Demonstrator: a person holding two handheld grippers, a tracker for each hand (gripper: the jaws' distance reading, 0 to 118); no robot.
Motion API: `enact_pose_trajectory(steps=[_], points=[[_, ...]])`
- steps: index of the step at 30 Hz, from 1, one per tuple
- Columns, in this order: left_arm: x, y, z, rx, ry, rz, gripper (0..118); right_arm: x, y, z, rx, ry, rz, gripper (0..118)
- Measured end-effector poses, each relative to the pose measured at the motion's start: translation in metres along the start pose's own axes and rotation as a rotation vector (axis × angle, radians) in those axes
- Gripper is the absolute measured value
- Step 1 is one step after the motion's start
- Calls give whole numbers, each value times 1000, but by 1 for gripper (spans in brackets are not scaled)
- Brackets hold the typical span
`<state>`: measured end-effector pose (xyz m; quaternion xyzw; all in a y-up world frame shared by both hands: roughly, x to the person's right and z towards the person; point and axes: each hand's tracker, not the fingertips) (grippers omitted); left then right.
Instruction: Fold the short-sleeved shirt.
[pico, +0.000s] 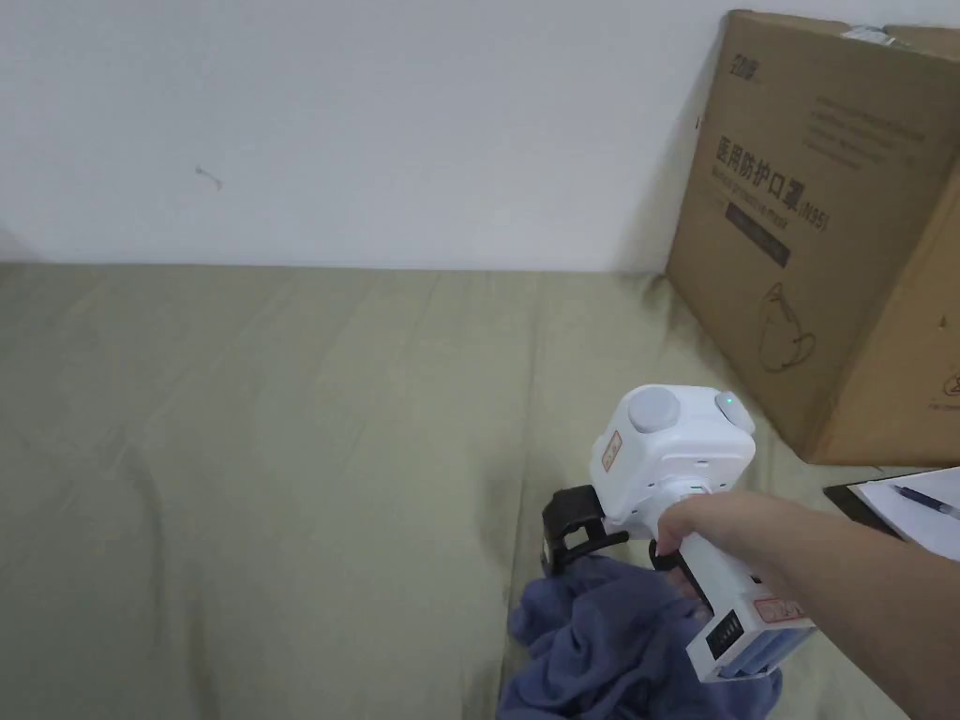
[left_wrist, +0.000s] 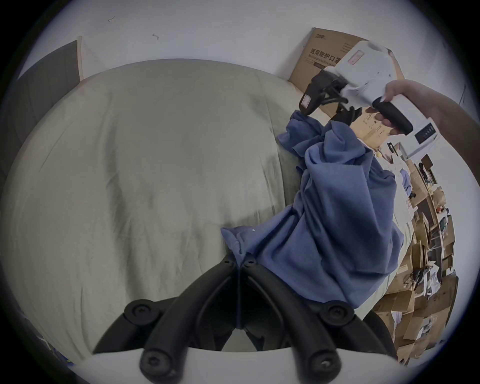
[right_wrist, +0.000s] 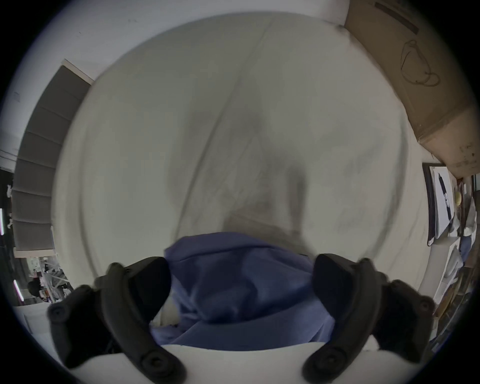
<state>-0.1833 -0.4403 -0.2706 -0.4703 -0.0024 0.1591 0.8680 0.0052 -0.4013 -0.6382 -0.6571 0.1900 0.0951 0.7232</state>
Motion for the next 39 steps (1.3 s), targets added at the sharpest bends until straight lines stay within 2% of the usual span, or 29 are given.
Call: enact_pose_trajectory(steps=[1, 2, 3, 5, 7, 9, 13, 16, 18, 21, 25, 27, 30, 34, 39], points=[[0, -1, -1, -3, 0, -2, 0, 2, -3, -5, 10, 15, 1, 94], [-1, -2, -2, -6, 1, -2, 0, 4, -4, -7, 3, 22, 13, 48], [-1, -3, -3, -9, 2, 1, 0, 6, -7, -7, 1, 26, 8, 11], [-3, -4, -3, -16, -3, 12, 0, 11, -18, 4, 87, 46, -6, 12], [-5, -5, -1, -15, -3, 26, 0, 17, -27, 23, 164, 94, 16, 12], [-6, -5, 7, -5, -10, 41, 0, 25, -40, 52, 242, 123, 29, 12], [-8, -2, 38, 67, -9, 63, 0, 44, -88, 129, 403, 224, -2, 12], [-15, 7, 76, 162, -19, 82, 0, 57, -135, 189, 523, 251, -4, 12], [-23, 18, 107, 234, -26, 93, 0, 64, -163, 223, 590, 269, -37, 12], [-39, 42, 159, 318, 2, 70, 0, 71, -205, 271, 662, 320, -78, 12], [-51, 82, 228, 437, 33, 22, 0, 75, -242, 321, 739, 340, -83, 12], [-51, 99, 256, 490, 70, 6, 0, 73, -253, 340, 794, 319, -77, 12], [-54, 122, 294, 568, 52, 28, 0, 73, -258, 363, 838, 308, -88, 12], [-59, 150, 338, 664, 60, 85, 0, 70, -256, 390, 899, 339, -118, 12], [-60, 183, 371, 738, 89, 78, 0, 60, -238, 419, 969, 371, -141, 12]])
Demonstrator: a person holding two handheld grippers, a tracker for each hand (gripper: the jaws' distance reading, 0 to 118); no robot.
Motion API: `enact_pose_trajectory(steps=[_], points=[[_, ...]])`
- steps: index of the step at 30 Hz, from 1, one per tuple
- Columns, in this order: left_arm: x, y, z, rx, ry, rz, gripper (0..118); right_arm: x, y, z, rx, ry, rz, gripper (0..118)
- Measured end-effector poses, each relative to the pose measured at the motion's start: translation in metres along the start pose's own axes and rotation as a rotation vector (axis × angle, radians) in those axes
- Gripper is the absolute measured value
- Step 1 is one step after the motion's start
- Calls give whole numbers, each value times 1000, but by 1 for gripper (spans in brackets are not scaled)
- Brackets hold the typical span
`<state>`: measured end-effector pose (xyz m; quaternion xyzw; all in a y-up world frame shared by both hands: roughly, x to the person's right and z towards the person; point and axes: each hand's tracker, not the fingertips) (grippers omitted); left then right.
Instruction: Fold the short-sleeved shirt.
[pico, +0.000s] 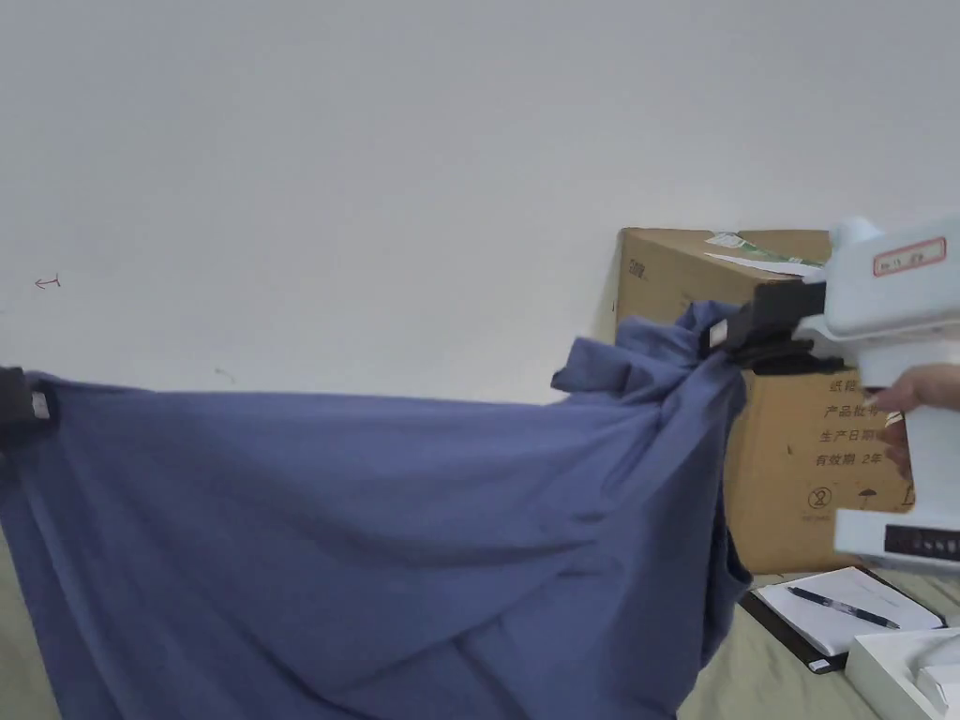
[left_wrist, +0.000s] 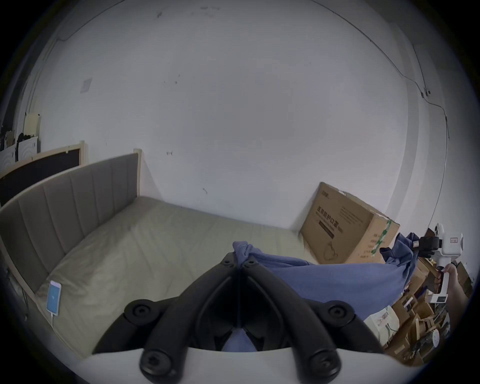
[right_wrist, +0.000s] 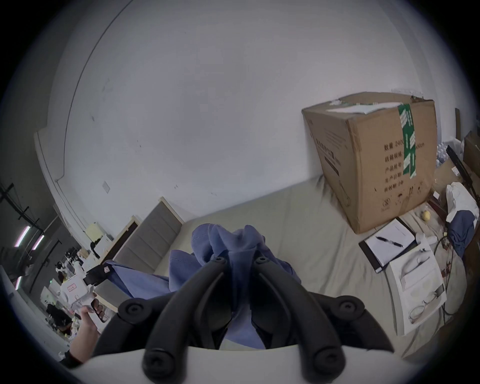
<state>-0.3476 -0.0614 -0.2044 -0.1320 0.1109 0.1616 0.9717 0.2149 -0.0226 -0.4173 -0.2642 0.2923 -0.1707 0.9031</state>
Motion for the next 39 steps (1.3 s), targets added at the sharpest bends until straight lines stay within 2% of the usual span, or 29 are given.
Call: enact_pose_trajectory(steps=[7, 11, 15, 21, 23, 27, 31, 35, 36, 39], points=[[-3, 46, -32, 54, 60, 31, 0, -27, 48, -43, 60, 6, 5, 12], [-5, 64, -58, 97, 101, 9, 0, -43, 77, -77, 94, -12, 61, 12], [-10, 74, -81, 132, 122, 14, 0, -52, 97, -112, 119, -39, 61, 12], [-19, 57, -112, 145, 175, -25, 0, -52, 85, -161, 121, -71, 149, 12], [-27, 36, -119, 114, 175, -19, 0, -40, 62, -176, 107, -72, 154, 12], [-42, -40, -127, -33, 145, -14, 0, 5, -17, -201, 5, -57, 99, 12], [-63, -155, -122, -255, 135, -9, 0, 57, -142, -206, -138, -95, 44, 12], [-86, -242, -97, -391, 121, 96, 0, 91, -246, -185, -242, -124, -7, 12], [-90, -255, -88, -410, 123, 124, 0, 95, -265, -173, -224, -125, -20, 12], [-98, -285, -48, -409, 121, 163, 0, 95, -312, -131, -230, -122, -3, 12]])
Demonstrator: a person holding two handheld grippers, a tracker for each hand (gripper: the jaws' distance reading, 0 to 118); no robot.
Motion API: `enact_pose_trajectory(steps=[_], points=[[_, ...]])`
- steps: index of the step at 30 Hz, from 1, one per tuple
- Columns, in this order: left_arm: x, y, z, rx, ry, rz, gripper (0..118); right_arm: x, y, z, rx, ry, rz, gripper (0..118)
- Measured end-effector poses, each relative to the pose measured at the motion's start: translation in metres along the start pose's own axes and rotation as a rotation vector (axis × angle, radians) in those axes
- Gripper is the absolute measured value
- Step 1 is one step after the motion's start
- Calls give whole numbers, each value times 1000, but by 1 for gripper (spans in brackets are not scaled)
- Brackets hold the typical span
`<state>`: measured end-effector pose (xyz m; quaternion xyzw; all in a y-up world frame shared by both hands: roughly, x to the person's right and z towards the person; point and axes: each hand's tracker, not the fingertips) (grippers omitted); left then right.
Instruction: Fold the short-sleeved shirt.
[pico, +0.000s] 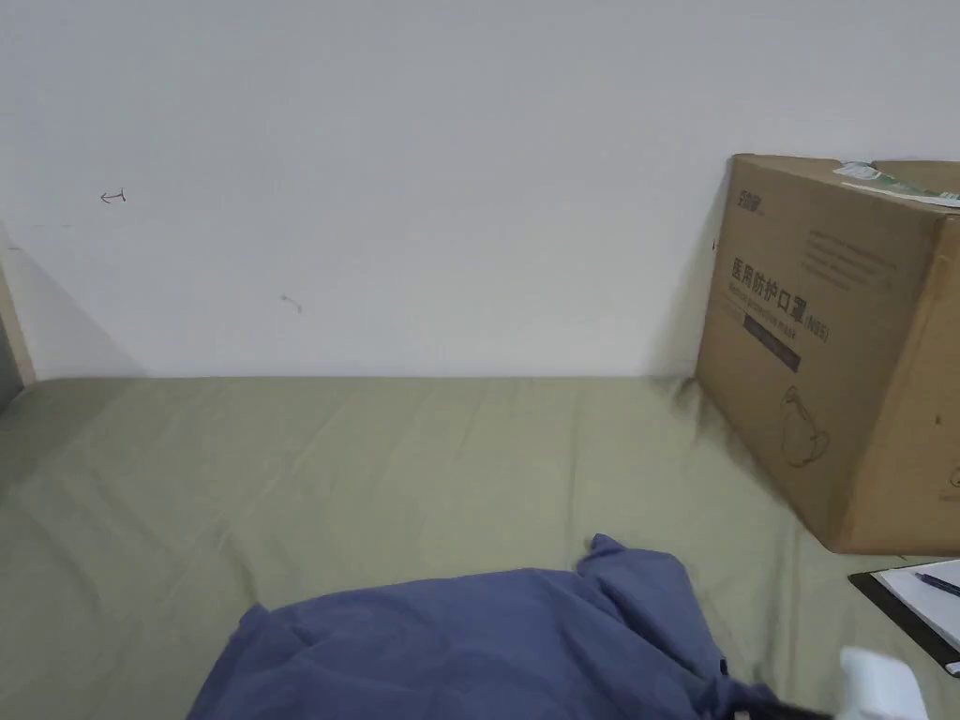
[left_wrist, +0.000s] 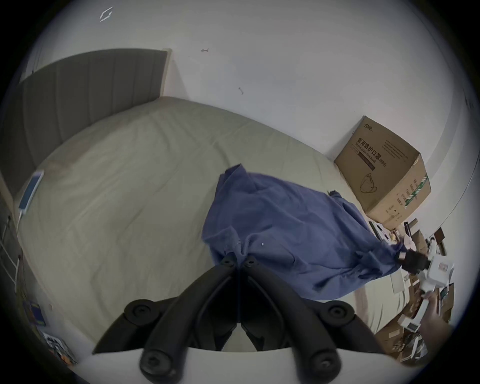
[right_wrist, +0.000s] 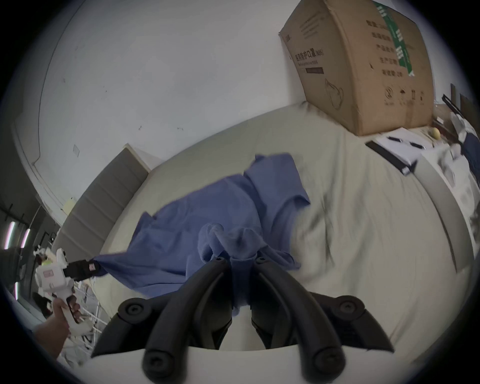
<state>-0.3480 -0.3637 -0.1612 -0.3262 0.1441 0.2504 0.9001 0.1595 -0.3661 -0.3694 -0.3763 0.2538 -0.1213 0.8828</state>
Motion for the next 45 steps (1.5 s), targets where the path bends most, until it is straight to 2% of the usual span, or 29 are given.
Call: enact_pose_trajectory(steps=[5, 11, 15, 17, 20, 24, 25, 26, 27, 28, 29, 30, 32, 33, 38, 40, 42, 43, 44, 45], points=[[-8, -34, 64, 53, 4, 20, 0, 3, -44, 60, 13, 10, -15, 12], [-3, -41, 97, 38, 38, -72, 0, 12, -59, 102, -2, -28, -70, 12], [-2, -40, 69, -54, 130, -111, 0, 21, -64, 92, -47, -75, -75, 12], [-4, -41, 37, -179, 145, -90, 0, 29, -61, 68, -153, -146, -112, 12], [-8, -50, -1, -265, 164, -75, 0, 39, -64, 32, -263, -215, -161, 12], [-11, -57, -19, -314, 216, -53, 2, 41, -67, 12, -296, -235, -148, 12], [-12, -58, -20, -311, 211, -51, 14, 40, -66, 10, -308, -238, -137, 14], [-15, -60, -19, -309, 206, -42, 52, 38, -65, 9, -314, -249, -126, 27], [-16, -60, -17, -304, 204, -35, 87, 38, -64, 12, -310, -251, -126, 47], [-14, -60, -15, -305, 198, -27, 111, 38, -63, 15, -307, -255, -128, 78], [-15, -60, -12, -311, 194, -20, 117, 37, -61, 20, -296, -251, -133, 112], [-16, -61, -7, -306, 188, -9, 117, 36, -60, 24, -281, -239, -140, 116], [-11, -55, 8, -254, 127, 13, 117, 28, -56, 44, -171, -202, -150, 112], [-10, -53, 14, -249, 108, 16, 117, 25, -54, 49, -177, -176, -151, 111], [13, -40, 58, -146, 22, -46, 117, -11, -45, 95, -65, -121, -125, 112], [22, -37, 80, -71, -36, -73, 116, -28, -43, 114, 10, -42, -111, 111], [32, -37, 104, 55, -73, -83, 103, -43, -44, 135, 111, 31, -103, 107], [37, -36, 116, 110, -81, -105, 89, -49, -44, 144, 159, 75, -103, 103], [40, -35, 126, 152, -84, -130, 63, -56, -44, 154, 210, 103, -94, 94], [44, -35, 134, 184, -73, -151, 37, -62, -44, 161, 250, 117, -77, 79]])
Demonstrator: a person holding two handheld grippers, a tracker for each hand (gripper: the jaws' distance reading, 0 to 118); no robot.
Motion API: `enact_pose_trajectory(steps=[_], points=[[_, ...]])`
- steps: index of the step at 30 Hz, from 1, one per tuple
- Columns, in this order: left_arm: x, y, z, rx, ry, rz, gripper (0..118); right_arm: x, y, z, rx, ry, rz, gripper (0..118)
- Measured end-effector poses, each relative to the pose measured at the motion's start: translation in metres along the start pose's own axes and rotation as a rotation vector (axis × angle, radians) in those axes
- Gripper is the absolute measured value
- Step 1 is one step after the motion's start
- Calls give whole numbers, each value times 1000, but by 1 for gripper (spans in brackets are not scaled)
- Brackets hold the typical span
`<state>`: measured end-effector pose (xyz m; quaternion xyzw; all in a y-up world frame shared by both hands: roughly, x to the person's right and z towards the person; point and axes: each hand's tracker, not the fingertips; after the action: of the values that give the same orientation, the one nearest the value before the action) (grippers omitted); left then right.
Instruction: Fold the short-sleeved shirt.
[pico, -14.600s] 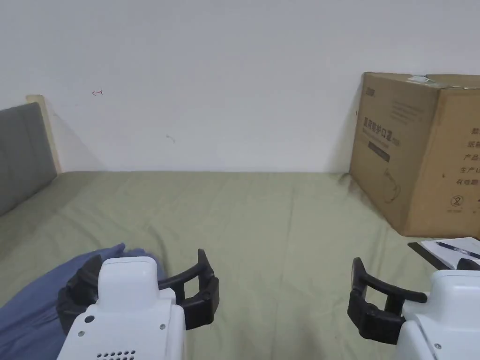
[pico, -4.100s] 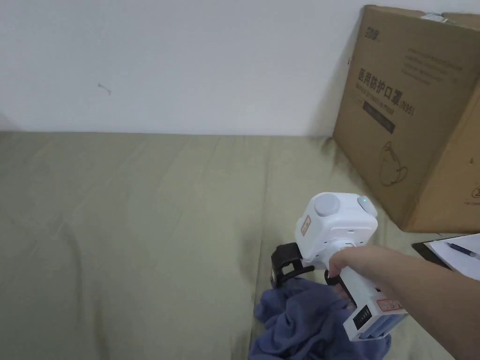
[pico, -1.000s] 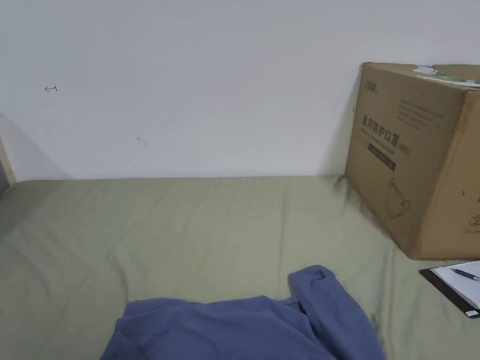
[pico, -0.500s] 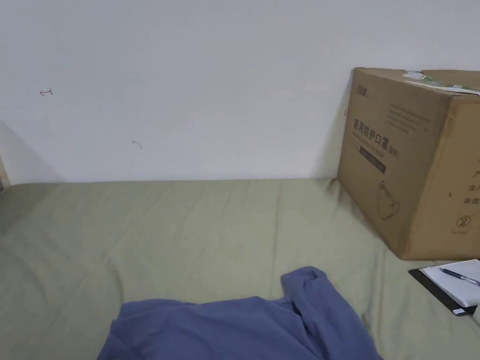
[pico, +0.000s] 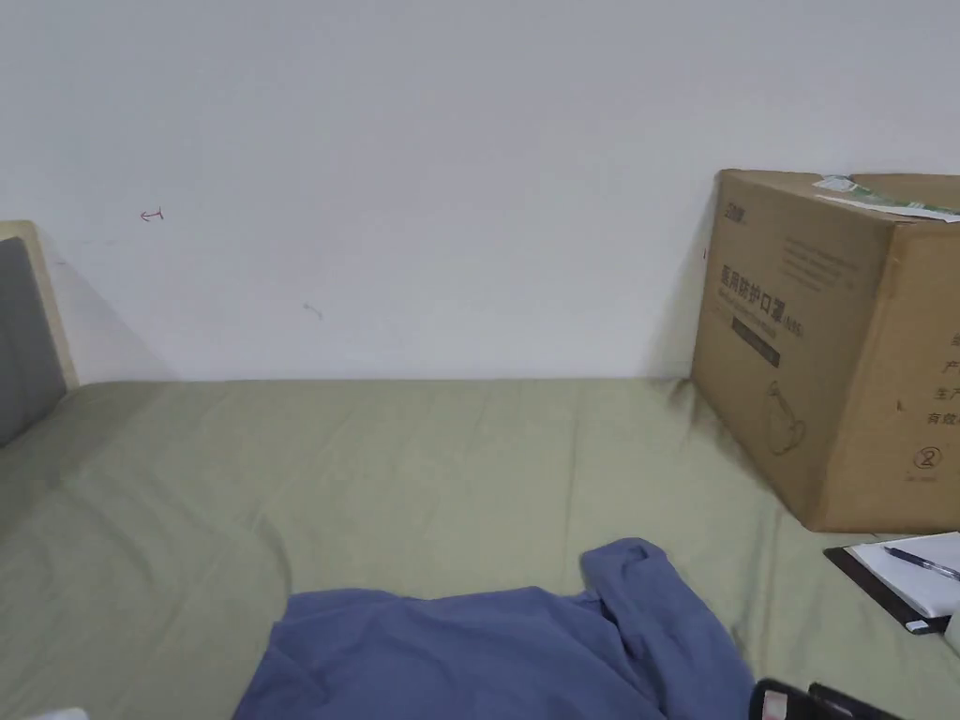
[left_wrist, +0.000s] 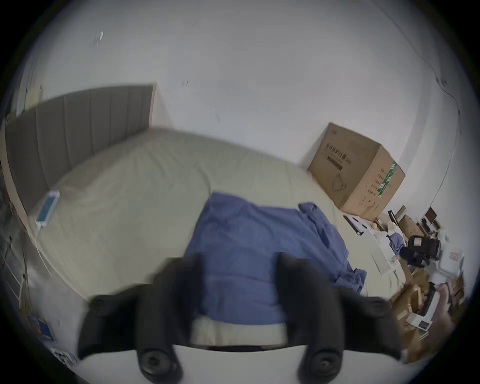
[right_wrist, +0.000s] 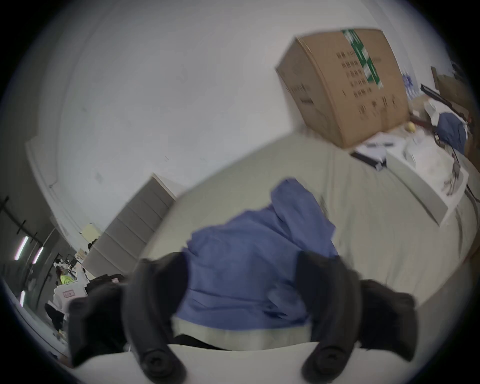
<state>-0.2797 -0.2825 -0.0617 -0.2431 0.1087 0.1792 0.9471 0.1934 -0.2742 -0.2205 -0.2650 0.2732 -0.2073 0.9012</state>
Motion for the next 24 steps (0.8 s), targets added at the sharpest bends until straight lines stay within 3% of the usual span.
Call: enact_pose_trajectory(steps=[1, 2, 4, 7, 10, 12, 15, 19, 20, 21, 22, 23, 24], points=[[6, 1, 8, 33, 25, -26, 11, -9, 1, 6, 35, 7, 29, 50], [10, 2, 13, 57, 53, -51, 0, -17, 2, 8, 55, -19, 66, 3], [9, 4, 20, 88, 66, -48, 0, -31, 0, 11, 85, -99, 137, 0], [8, 10, 28, 131, 25, -18, 0, -35, 4, 12, 82, -17, 121, 0], [14, 43, 9, 131, 17, -52, 0, -40, 11, 6, 60, -30, 153, 0], [14, 78, -23, 91, 29, -66, 0, -40, 13, -3, 46, -40, 169, 0], [3, 132, -103, -126, -48, -33, 0, -44, 17, -19, 8, -18, 172, 0], [-13, 165, -231, -393, -27, -78, 0, -37, 21, -54, -53, -5, 178, 0], [-20, 170, -261, -444, -33, -113, 5, -35, 21, -64, -73, -3, 180, 0], [-26, 172, -284, -456, -26, -120, 25, -33, 21, -73, -86, 0, 181, 0], [-31, 172, -309, -485, 39, -120, 58, -29, 22, -82, -92, -2, 183, 0], [-37, 165, -331, -498, 95, -107, 100, -25, 21, -89, -100, -5, 192, 0], [-41, 160, -348, -509, 101, -100, 117, -22, 21, -96, -109, -13, 202, 0]])
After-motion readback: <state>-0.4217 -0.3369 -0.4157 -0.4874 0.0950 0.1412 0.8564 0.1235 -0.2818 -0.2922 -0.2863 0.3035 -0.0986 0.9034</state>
